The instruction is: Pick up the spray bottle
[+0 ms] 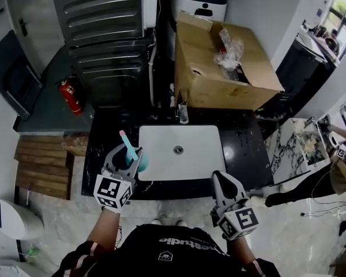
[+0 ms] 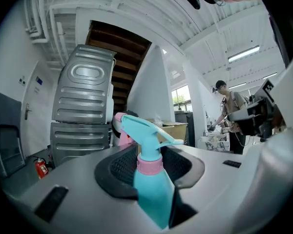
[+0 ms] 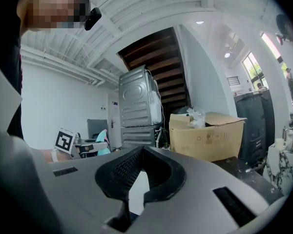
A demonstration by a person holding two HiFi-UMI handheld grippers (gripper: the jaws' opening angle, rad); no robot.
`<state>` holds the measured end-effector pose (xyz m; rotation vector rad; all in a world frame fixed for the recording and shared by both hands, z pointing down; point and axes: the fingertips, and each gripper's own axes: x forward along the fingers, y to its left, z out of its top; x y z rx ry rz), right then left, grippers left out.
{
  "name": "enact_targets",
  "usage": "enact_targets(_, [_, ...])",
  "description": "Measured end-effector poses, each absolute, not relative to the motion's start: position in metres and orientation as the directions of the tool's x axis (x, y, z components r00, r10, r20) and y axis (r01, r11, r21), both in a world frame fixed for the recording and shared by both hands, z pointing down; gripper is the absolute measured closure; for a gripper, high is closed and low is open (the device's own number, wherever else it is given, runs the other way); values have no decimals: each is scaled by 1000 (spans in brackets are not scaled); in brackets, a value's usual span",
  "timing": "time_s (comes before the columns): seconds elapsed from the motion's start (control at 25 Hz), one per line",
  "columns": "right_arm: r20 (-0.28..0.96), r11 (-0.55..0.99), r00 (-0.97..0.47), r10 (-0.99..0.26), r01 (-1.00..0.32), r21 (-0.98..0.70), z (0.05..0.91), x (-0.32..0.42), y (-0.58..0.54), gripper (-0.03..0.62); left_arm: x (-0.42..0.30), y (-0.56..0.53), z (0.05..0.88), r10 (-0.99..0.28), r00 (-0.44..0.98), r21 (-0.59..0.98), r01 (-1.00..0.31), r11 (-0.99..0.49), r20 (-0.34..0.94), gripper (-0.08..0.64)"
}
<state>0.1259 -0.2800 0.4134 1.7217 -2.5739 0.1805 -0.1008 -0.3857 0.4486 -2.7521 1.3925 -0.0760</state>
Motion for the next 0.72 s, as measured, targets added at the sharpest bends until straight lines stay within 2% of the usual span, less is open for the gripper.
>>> enact_targets(0.28, [66, 403, -405, -912, -914, -43, 398, 123, -281, 555, -60, -353, 420, -718, 696, -67, -716, -695, 11, 408])
enact_targets(0.72, [55, 427, -428, -902, -904, -27, 391, 124, -272, 555, -24, -324, 411, -651, 759, -52, -650, -758, 9, 408])
